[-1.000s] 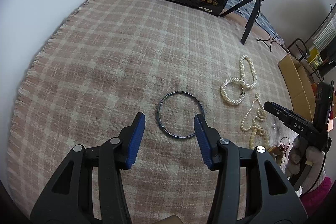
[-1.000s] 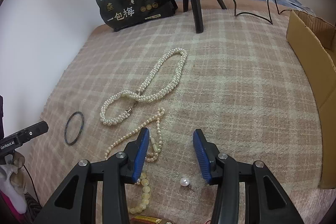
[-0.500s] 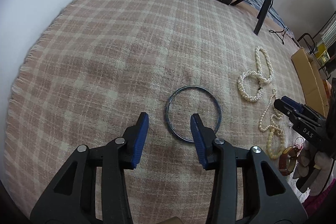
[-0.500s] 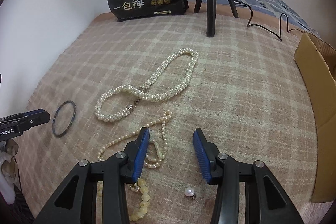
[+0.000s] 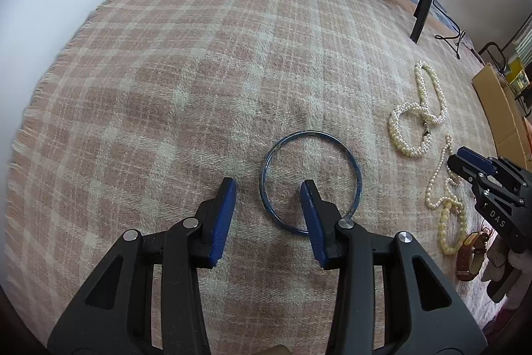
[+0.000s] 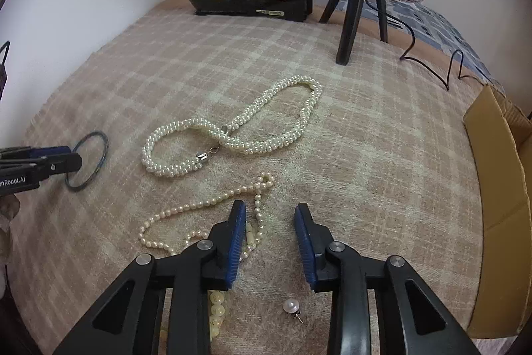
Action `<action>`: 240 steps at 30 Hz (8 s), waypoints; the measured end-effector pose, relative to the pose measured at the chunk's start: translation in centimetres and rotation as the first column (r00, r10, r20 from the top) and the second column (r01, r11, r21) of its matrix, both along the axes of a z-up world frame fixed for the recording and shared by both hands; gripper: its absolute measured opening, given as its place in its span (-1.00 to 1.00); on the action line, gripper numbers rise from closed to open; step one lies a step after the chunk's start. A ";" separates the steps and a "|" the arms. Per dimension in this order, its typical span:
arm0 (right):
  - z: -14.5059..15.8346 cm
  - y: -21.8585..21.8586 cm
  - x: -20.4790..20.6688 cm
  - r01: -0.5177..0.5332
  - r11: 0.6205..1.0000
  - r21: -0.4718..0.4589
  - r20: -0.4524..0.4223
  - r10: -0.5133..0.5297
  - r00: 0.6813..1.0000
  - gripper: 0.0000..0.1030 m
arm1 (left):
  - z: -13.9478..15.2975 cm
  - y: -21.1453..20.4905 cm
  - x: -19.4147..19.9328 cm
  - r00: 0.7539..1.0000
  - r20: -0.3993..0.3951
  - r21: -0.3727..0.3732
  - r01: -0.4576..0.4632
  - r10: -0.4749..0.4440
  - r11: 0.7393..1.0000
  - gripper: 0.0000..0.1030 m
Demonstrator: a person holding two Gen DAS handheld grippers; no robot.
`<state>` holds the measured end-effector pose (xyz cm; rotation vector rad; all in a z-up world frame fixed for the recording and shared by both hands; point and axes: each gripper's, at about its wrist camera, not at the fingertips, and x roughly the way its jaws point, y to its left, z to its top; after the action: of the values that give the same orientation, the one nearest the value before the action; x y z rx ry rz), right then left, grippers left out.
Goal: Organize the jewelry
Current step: 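Close left tool on black ring while right tool closes on pearl strand, then lift and carry black ring with left tool while right carries pearls to box, then open left tool to drop ring in box while right tool releases pearls, then move both tools back over the remaining jewelry on the blanket, then grasp brown leather watch with left tool while right grasps red-string jade pendant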
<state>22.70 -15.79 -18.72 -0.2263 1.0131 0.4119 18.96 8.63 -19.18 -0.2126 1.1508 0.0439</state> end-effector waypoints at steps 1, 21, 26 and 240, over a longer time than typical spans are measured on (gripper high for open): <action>0.0 0.2 -0.1 -0.014 1.000 -0.007 -0.002 0.014 1.000 -0.52 | 0.0 0.0 0.0 1.000 -0.001 0.003 0.000 0.000 1.000 -0.20; 0.2 1.6 0.2 -0.032 0.998 -0.062 0.053 0.035 0.998 -0.99 | 0.2 1.4 0.5 0.998 0.023 -0.025 -0.059 0.059 0.998 -0.96; 1.1 1.3 0.0 -0.021 1.000 -0.013 0.060 0.022 0.998 -0.99 | 2.0 2.0 0.2 0.995 0.071 -0.085 -0.066 0.072 0.994 -0.97; 2.2 -10.1 -11.2 -0.097 0.990 0.100 -0.064 0.104 0.993 -0.44 | 2.1 -17.3 -5.2 0.935 -0.042 -0.213 0.335 -0.351 0.918 0.03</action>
<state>11.48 -25.93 -16.51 -0.1777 1.0493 0.5621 13.80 -8.72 -17.09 -0.1872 1.2587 -0.3814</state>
